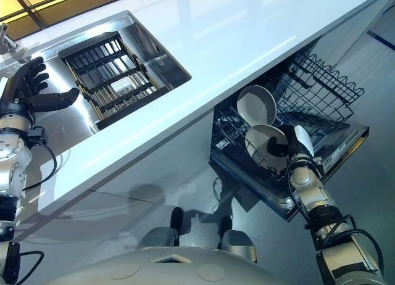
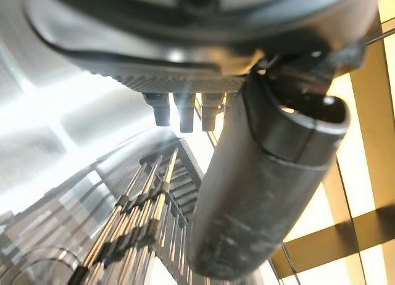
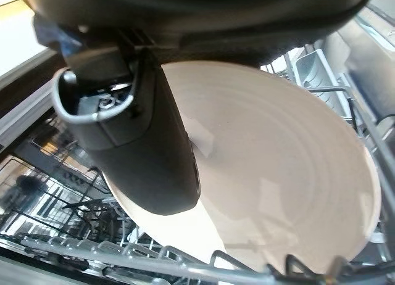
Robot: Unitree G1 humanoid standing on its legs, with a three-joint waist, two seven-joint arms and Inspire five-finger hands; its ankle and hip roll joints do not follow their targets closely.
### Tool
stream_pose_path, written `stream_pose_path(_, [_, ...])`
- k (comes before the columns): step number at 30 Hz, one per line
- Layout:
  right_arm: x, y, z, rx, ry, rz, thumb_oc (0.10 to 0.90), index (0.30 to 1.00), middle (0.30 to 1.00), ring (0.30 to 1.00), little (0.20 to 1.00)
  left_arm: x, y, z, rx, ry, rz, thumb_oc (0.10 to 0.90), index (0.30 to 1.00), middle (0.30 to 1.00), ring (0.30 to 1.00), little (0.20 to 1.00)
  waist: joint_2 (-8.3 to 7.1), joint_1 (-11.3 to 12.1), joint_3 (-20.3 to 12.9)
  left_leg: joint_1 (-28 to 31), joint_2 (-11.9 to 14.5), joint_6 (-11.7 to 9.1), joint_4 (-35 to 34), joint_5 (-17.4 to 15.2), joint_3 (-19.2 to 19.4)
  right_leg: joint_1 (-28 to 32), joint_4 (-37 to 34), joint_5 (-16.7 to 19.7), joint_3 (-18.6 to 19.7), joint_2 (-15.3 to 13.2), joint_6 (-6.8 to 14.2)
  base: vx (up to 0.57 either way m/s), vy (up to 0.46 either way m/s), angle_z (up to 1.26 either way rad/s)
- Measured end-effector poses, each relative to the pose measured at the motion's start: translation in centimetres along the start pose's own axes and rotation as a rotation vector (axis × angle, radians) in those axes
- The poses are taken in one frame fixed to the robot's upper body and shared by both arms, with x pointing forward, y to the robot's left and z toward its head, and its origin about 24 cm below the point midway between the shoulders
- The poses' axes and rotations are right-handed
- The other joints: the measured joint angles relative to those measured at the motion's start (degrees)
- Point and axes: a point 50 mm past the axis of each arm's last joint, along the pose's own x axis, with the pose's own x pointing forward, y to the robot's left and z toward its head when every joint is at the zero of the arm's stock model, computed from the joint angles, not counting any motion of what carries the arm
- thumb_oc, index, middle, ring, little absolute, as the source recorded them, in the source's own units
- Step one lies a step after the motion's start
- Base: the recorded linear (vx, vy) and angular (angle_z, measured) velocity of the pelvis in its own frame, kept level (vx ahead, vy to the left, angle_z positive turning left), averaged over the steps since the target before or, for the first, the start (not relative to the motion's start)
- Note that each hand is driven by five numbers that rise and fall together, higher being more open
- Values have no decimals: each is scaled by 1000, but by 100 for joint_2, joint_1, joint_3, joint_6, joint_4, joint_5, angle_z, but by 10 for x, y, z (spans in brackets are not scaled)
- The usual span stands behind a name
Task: Pick up plates and place into dishwasher.
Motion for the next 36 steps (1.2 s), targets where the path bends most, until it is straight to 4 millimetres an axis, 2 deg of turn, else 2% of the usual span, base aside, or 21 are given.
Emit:
stream_pose_path(1, [0,0,-1,6,12,0,413,568,568,568,513,1,0,1,-1,1,0,800,900,900,900,900,0,-3,0,-9,1,-1,0,7,0,0,0,0,-1,1,0,-3,-6,6])
stream_pose_path(2, [0,0,-2,36,27,-2,800,900,900,900,900,1,-1,1,-2,2,-2,800,900,900,900,900,0,-7,0,-41,2,3,0,19,0,0,0,0,-2,2,0,-4,-1,9])
stream_pose_path(5, [-1,2,1,162,42,-28,800,900,900,900,900,2,-2,2,-1,6,-5,800,900,900,900,900,-3,-31,18,-46,2,9,0,46,5,-1,0,1,8,2,-1,-8,11,8])
stream_pose_path(9, [-5,10,42,424,-90,-147,800,900,900,900,900,1,-4,0,4,10,-3,800,900,900,900,900,22,-104,149,-43,2,15,1,67,25,0,5,3,21,-1,-3,-11,34,1])
stream_pose_path(11, [-13,10,70,638,-211,-211,800,900,900,900,900,-1,-9,-6,13,22,-6,800,900,900,900,900,50,-145,166,-35,-8,23,1,71,84,-1,6,3,40,-21,-3,-22,61,-1])
stream_pose_path(14, [-16,1,85,798,-283,-234,800,900,900,900,900,-2,-9,-7,19,23,-6,800,900,900,900,900,53,-171,167,-15,-20,29,1,72,104,1,17,3,58,-38,-3,-16,46,-2])
stream_pose_path(19, [-11,-20,72,1030,-215,-292,800,900,900,900,900,-3,-7,-10,22,31,15,800,900,900,900,900,81,-170,183,50,2,40,0,63,313,16,24,3,185,-33,-2,-24,2,-11])
stream_pose_path(21, [-9,-25,62,1135,-163,-320,800,900,900,900,900,-5,-6,-13,27,41,15,800,900,900,900,900,92,-281,184,66,10,39,0,63,332,17,31,4,196,-27,-2,-23,-21,-5])
stream_pose_path(23, [-10,-27,56,1158,-141,-345,800,900,900,900,900,-7,-6,-15,30,48,14,800,900,900,900,900,97,-329,184,79,15,37,0,59,360,14,31,4,217,-26,-2,-11,-19,-7])
stream_pose_path(29, [-13,-29,39,1102,-64,-457,800,900,900,900,900,-10,-5,-19,36,51,12,800,900,900,900,900,130,-487,165,154,29,42,0,28,487,14,40,11,335,-22,-9,-11,-26,-12])
stream_pose_path(33, [-17,-28,11,1001,42,-555,800,900,900,900,900,-10,-5,-17,35,42,11,800,900,900,900,900,148,-488,155,183,75,31,0,15,551,-9,70,11,348,-3,-9,-13,-36,-8])
stream_pose_path(36, [-17,-17,-11,962,130,-509,800,900,900,900,900,-10,-5,-17,34,41,11,800,900,900,900,900,161,-482,148,228,100,14,-1,1,622,-14,116,11,342,18,-9,-2,-48,-12])
